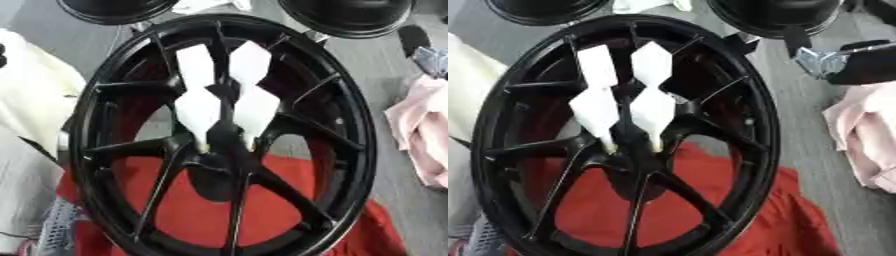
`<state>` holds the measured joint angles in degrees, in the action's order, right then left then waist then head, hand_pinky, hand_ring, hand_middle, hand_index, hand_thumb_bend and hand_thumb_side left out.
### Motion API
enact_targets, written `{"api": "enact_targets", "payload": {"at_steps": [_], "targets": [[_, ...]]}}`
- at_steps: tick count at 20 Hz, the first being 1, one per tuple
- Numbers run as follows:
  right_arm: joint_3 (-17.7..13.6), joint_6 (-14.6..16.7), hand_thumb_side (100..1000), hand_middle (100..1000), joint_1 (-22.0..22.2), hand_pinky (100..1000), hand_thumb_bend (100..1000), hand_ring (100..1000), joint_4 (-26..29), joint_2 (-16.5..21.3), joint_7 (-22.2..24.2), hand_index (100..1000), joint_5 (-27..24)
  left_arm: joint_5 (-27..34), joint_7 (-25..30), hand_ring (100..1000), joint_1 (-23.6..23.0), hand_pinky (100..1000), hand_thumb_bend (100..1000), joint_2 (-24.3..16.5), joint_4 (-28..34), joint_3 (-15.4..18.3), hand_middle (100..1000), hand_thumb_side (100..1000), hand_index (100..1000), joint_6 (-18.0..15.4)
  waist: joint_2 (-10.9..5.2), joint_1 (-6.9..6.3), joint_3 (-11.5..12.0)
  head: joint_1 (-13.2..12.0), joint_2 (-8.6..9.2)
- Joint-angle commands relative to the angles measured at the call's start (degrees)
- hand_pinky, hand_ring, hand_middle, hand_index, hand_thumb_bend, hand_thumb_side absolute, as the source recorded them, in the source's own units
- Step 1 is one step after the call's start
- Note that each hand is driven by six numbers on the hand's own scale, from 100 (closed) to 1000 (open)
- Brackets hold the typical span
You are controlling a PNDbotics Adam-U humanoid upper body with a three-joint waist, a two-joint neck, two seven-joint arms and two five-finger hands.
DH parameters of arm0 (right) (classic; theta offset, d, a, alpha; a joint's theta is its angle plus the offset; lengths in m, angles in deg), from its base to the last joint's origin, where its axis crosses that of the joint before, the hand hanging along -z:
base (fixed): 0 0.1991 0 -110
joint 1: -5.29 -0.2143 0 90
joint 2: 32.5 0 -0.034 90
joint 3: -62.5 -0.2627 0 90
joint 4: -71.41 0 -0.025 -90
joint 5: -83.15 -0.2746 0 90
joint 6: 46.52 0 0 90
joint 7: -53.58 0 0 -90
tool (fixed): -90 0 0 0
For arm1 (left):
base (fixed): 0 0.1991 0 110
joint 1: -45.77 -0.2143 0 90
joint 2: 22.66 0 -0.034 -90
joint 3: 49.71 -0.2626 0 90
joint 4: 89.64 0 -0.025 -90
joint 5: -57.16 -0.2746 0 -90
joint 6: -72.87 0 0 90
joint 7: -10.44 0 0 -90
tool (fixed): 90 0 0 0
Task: Pull the pin out of the wheel hub.
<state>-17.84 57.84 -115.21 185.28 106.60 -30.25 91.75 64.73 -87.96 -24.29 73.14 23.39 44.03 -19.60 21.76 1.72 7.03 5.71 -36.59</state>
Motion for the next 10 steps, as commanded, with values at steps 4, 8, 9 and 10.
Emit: {"api": "enact_targets", "payload": {"at_steps": [4,8,9,10], "targets": [[2.4,1.8,250,709,-3.4,853,100,811,0.7,3.7,5.7,756,-0.4,0.1,0.5,741,0.9,824,168,-1.9,1.1,-0.2,651,869,920,0.0,-0.76,0.31,0.5,0.8,0.89],[4.9,0.7,267,708,-6.6,854,100,812,0.7,3.7,9.5,755,-2.0,0.1,0.7,741,1.0,824,168,-2.2,1.0,-0.4,652,870,920,0.0,-0.64,0.60,0.7,1.3,0.84],[5.5,0.2,269,712,-7.5,855,100,815,0.7,3.6,10.5,758,-2.2,0.1,0.8,741,1.1,824,168,-2.2,1.0,-0.4,652,870,920,0.0,-0.63,0.67,0.8,1.4,0.82],[6.3,-0.2,272,713,-8.5,856,100,816,0.7,3.5,11.4,759,-2.3,0.1,0.8,741,1.1,824,168,-2.3,1.0,-0.5,651,870,919,0.0,-0.62,0.77,0.9,1.5,0.80]]}}
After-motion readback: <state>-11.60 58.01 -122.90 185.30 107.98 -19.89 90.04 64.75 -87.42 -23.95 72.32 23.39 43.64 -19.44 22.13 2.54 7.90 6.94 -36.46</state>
